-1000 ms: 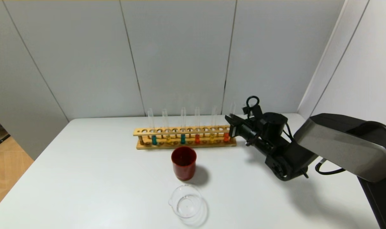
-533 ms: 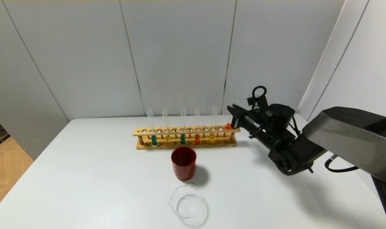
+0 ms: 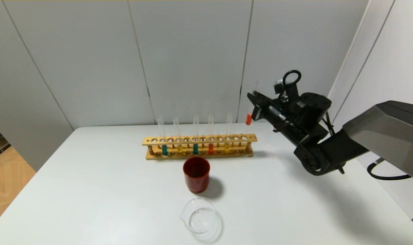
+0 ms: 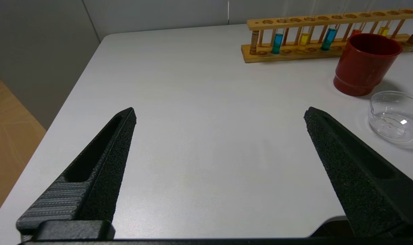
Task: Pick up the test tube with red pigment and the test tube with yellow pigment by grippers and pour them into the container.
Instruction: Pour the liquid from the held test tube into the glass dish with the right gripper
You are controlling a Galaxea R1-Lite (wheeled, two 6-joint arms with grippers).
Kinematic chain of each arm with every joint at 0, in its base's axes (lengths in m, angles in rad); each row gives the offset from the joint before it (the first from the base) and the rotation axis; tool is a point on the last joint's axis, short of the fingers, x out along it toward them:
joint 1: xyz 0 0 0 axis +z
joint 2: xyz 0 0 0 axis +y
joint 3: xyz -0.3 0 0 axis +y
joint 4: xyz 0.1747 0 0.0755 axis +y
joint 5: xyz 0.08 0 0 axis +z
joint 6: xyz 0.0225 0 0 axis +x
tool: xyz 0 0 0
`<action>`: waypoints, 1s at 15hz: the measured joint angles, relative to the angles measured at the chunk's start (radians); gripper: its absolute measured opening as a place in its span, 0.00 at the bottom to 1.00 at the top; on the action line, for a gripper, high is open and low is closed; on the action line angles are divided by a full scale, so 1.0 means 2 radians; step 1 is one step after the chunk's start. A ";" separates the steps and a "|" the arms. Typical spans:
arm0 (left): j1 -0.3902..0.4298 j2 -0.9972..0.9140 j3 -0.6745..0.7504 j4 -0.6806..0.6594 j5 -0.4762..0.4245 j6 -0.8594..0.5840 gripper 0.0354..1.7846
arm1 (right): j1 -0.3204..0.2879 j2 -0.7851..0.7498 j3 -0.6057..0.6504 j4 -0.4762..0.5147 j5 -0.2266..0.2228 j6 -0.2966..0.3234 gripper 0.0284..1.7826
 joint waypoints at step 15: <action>0.000 0.000 0.000 0.000 0.000 0.000 0.98 | 0.005 -0.270 0.289 0.004 0.004 -0.067 0.14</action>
